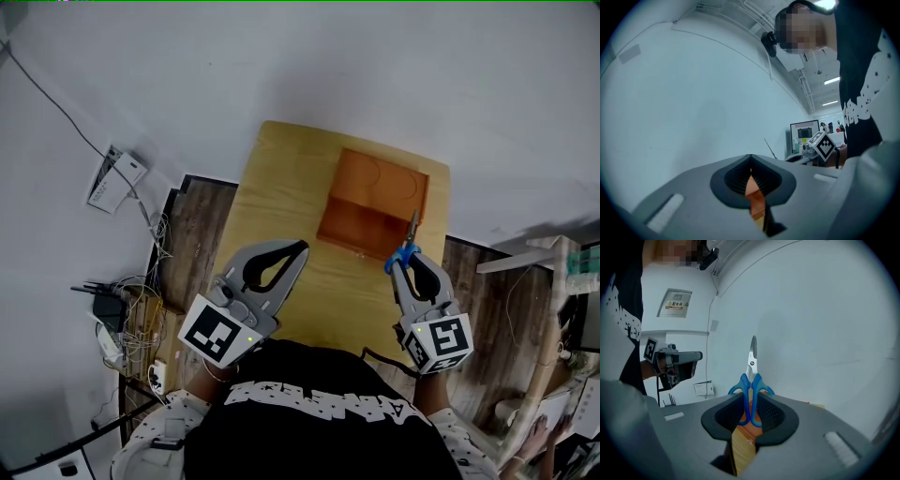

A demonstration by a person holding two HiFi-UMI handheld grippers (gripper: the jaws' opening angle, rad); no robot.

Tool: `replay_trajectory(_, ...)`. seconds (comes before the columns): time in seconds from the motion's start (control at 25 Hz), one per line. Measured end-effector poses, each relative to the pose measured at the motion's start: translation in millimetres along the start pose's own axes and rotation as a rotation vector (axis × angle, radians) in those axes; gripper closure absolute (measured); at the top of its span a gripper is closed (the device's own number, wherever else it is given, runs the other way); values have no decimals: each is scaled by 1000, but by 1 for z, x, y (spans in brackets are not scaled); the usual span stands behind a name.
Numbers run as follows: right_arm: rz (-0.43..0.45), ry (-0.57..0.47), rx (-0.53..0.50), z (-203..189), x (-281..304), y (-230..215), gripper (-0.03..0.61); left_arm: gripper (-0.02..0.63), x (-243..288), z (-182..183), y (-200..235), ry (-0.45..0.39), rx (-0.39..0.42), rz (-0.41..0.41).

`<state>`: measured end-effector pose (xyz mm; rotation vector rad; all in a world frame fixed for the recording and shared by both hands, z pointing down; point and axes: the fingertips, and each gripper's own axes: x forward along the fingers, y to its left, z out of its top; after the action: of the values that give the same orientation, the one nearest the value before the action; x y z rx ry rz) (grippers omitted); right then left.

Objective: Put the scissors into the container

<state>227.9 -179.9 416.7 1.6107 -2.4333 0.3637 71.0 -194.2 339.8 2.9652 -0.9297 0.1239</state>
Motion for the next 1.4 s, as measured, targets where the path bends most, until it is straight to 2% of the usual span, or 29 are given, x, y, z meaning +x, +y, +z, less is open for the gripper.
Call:
replay_trajectory(0.96,35,240,-75,-67,44,-28,477,612,4,-6,9,6,-18,12)
replay_trajectory(1.12,49,280,-123,-74,51,-28,477,612,6,-7,11,12,-18,10)
replay_trajectory(1.4,75,362,-263,-89,62,-27,477,612,12,-10,13,15,-23,5)
